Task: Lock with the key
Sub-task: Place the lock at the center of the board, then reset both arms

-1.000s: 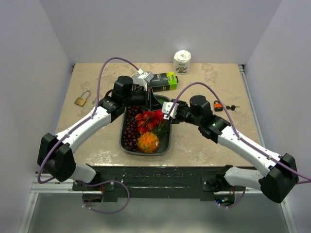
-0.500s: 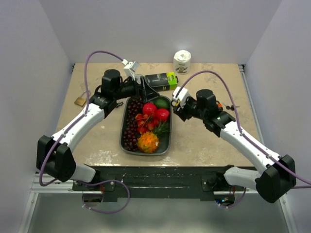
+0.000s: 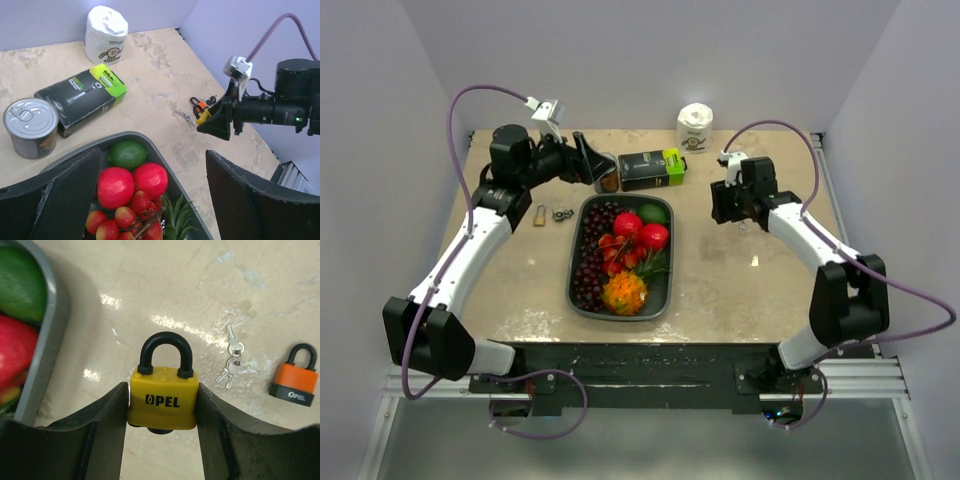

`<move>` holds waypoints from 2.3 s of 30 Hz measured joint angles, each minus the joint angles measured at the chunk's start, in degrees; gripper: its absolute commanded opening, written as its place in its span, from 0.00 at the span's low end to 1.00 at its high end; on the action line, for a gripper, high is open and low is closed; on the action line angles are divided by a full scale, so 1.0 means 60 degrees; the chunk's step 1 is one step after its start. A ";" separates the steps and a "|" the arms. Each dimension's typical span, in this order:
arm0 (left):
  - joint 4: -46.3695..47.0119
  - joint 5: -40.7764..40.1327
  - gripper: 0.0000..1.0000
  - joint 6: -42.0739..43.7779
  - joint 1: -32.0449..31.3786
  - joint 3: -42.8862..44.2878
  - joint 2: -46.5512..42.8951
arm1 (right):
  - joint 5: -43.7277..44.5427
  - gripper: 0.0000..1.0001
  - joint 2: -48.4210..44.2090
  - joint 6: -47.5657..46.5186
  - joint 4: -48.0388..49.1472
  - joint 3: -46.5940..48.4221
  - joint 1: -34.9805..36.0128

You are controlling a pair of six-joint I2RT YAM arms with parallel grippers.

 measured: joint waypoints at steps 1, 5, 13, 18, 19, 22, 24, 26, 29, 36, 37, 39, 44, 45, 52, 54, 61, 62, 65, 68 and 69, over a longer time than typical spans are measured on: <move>-0.0117 0.0007 0.89 0.0033 0.0029 -0.0011 -0.0011 | 0.0117 0.00 0.0310 0.0186 -0.0051 0.0098 -0.0025; -0.0364 0.0011 0.89 0.0215 0.0040 -0.0182 -0.0131 | 0.0317 0.00 0.1279 0.0787 -0.0058 0.0404 -0.0036; -0.0426 0.0036 0.89 0.0259 0.0062 -0.0390 -0.0280 | 0.0568 0.00 0.2226 0.1443 0.0211 0.0568 -0.0033; -0.0499 0.0062 0.89 0.0277 0.0095 -0.0393 -0.0273 | 0.0696 0.08 0.2594 0.1628 0.0441 0.0623 -0.0033; -0.0525 0.0073 0.89 0.0277 0.0098 -0.0393 -0.0270 | 0.0714 0.09 0.2670 0.1650 0.0470 0.0648 -0.0033; -0.0554 0.0091 0.90 0.0277 0.0098 -0.0393 -0.0233 | 0.0769 0.11 0.2801 0.1719 0.0557 0.0652 -0.0033; -0.0612 0.0087 0.90 0.0277 0.0098 -0.0393 -0.0204 | 0.0892 0.12 0.2867 0.1781 0.0608 0.0652 -0.0033; -0.0627 0.0087 0.90 0.0277 0.0098 -0.0393 -0.0178 | 0.0965 0.15 0.2932 0.1821 0.0645 0.0652 -0.0033; -0.0645 0.0091 0.90 0.0277 0.0098 -0.0393 -0.0157 | 0.1107 0.22 0.3144 0.1887 0.0699 0.0699 -0.0033; -0.0736 0.0087 0.91 0.0277 0.0098 -0.0397 0.0015 | 0.1330 0.44 0.3574 0.2167 0.0729 0.0805 -0.0033; -0.0754 0.0087 0.91 0.0277 0.0098 -0.0397 0.0040 | 0.1392 0.49 0.3592 0.2222 0.0725 0.0831 -0.0033; -0.0758 0.0087 0.93 0.0273 0.0098 -0.0397 0.0102 | 0.1439 0.57 0.3632 0.2313 0.0718 0.0867 -0.0033; -0.0765 0.0084 0.95 0.0244 0.0098 -0.0397 0.0284 | 0.1530 0.60 0.3632 0.2583 0.0605 0.0918 -0.0033; -0.0765 0.0084 0.95 0.0240 0.0098 -0.0393 0.0324 | 0.1548 0.61 0.3632 0.2648 0.0583 0.0940 -0.0033; -0.0812 0.0076 0.99 0.0237 0.0109 -0.0382 0.0597 | 0.1566 0.77 0.3625 0.3078 0.0423 0.0973 -0.0015; -0.0860 0.0080 0.99 0.0237 0.0131 -0.0350 0.0652 | 0.1563 0.84 0.3603 0.3144 0.0361 0.0973 -0.0015; -0.1701 0.0641 0.99 0.0459 0.0827 0.0681 0.0984 | 0.1384 0.99 0.3111 0.3038 -0.0055 0.1242 -0.0015; -0.1956 0.0914 0.99 0.0506 0.1231 0.1013 0.1100 | 0.1366 0.99 0.2936 0.2940 -0.0087 0.1330 -0.0015; -0.2736 0.1639 0.99 0.0710 0.2291 0.2215 0.1687 | 0.1188 0.99 0.2193 0.2572 -0.0124 0.1712 -0.0044; -0.3501 0.2055 0.99 0.0849 0.3428 0.3351 0.2379 | 0.0852 0.99 0.1188 0.2182 0.0087 0.2116 -0.0178; -0.3657 0.2175 0.99 0.0852 0.3825 0.3479 0.2484 | 0.0772 0.99 0.0834 0.2098 0.0226 0.2237 -0.0248</move>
